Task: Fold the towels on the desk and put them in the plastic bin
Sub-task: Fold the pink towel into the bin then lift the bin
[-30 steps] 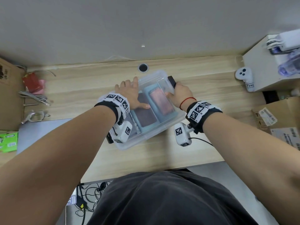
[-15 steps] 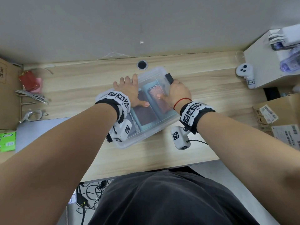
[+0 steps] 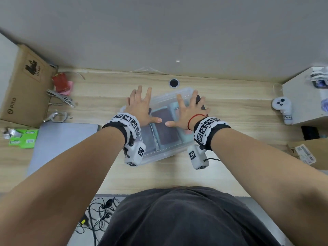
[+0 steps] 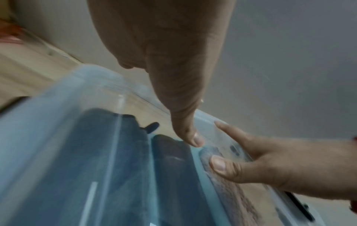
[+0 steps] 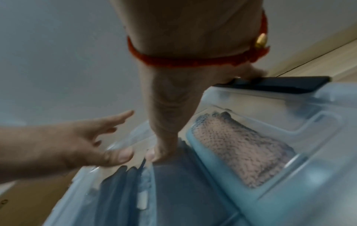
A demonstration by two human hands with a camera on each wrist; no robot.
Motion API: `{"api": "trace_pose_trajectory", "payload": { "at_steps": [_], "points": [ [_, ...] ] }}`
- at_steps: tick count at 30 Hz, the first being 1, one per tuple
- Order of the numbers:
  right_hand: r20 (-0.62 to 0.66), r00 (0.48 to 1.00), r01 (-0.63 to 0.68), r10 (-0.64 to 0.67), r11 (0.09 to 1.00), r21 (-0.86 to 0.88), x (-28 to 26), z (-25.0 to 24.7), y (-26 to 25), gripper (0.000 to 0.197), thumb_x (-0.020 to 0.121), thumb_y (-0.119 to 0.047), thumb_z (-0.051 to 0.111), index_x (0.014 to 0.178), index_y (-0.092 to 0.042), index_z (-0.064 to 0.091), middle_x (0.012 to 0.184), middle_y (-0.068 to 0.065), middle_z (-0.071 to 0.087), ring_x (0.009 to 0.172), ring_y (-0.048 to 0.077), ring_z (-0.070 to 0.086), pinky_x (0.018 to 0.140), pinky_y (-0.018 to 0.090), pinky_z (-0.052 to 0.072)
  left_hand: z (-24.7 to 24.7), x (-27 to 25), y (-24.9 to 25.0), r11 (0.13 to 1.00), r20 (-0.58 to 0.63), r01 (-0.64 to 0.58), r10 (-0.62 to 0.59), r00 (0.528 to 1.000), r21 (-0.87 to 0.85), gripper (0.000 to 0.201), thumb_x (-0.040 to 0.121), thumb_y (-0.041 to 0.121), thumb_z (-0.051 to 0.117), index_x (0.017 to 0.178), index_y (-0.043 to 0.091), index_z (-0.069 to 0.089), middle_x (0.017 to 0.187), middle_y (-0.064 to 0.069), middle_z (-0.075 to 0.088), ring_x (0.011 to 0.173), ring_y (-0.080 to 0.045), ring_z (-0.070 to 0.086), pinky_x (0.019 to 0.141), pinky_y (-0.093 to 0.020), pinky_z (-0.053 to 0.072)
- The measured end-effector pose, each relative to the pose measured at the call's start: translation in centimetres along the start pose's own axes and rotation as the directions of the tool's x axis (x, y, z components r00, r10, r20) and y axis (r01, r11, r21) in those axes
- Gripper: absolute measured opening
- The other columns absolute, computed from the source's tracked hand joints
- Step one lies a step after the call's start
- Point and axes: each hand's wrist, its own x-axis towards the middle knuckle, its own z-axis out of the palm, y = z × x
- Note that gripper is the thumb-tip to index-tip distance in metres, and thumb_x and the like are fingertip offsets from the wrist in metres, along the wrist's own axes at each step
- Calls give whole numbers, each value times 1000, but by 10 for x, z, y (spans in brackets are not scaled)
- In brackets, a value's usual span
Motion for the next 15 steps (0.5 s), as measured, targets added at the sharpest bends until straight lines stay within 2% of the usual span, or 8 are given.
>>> {"api": "trace_pose_trajectory", "payload": {
  "at_steps": [3, 5, 8, 10, 11, 12, 13, 15],
  "points": [
    [18, 998, -54, 53, 998, 44, 3, -4, -19, 129, 54, -94, 50, 148, -40, -20, 151, 22, -35, 140, 57, -8, 102, 77, 18, 3, -24, -40, 967, -42, 223, -230, 972, -120, 133, 64, 74, 69, 152, 18, -14, 158, -22, 6, 145, -40, 10, 118, -49, 15],
    [16, 998, -69, 68, 996, 53, 6, -9, -34, 128, 56, -94, 50, 149, -39, -18, 151, 24, -34, 139, 59, -6, 100, 78, 22, 9, -41, -61, 890, -19, 372, -391, 920, -262, 127, 72, 70, 66, 152, 11, -13, 150, -25, 27, 137, -39, 31, 112, -46, 30],
    [20, 995, -99, 98, 993, 57, 12, -12, -45, 129, 56, -94, 49, 149, -37, -19, 151, 26, -32, 138, 61, -5, 97, 76, 27, 17, -54, -79, 699, 179, 525, -509, 842, -486, 113, 84, 61, 60, 151, 3, -10, 147, -23, 38, 128, -39, 46, 101, -43, 42],
    [19, 995, -96, 95, 994, 52, 14, -12, -49, 129, 56, -95, 47, 149, -36, -19, 152, 26, -30, 137, 61, -4, 96, 74, 30, 26, -54, -91, 587, 288, 589, -529, 798, -555, 104, 83, 63, 60, 149, -1, 13, 143, -23, 44, 121, -38, 53, 94, -45, 49],
    [21, 995, -94, 93, 995, 44, 14, -12, -49, 129, 56, -95, 46, 149, -35, -19, 152, 27, -29, 137, 61, -4, 95, 74, 32, 29, -54, -96, 571, 299, 590, -525, 797, -571, 99, 79, 67, 60, 142, -3, 29, 134, -24, 52, 109, -36, 60, 81, -42, 54],
    [22, 996, -93, 92, 995, 36, 15, -12, -50, 129, 56, -96, 45, 149, -35, -19, 152, 27, -29, 136, 61, -3, 94, 73, 32, 30, -54, -97, 582, 290, 575, -513, 808, -575, 92, 76, 69, 61, 129, -4, 45, 118, -23, 62, 94, -34, 64, 66, -36, 53],
    [22, 996, -91, 91, 995, 33, 15, -11, -49, 129, 56, -96, 45, 149, -35, -20, 152, 27, -28, 136, 62, -3, 94, 74, 32, 30, -53, -97, 609, 258, 550, -502, 825, -571, 80, 75, 69, 62, 111, -2, 57, 99, -18, 67, 85, -32, 64, 57, -29, 46],
    [26, 996, -90, 89, 995, 34, 15, -11, -48, 129, 55, -97, 44, 149, -35, -21, 152, 27, -28, 136, 62, -3, 95, 74, 31, 26, -51, -93, 677, 172, 518, -512, 842, -523, 52, 79, 58, 66, 81, 6, 59, 73, -5, 59, 73, -26, 62, 49, -25, 35]
  ]
}}
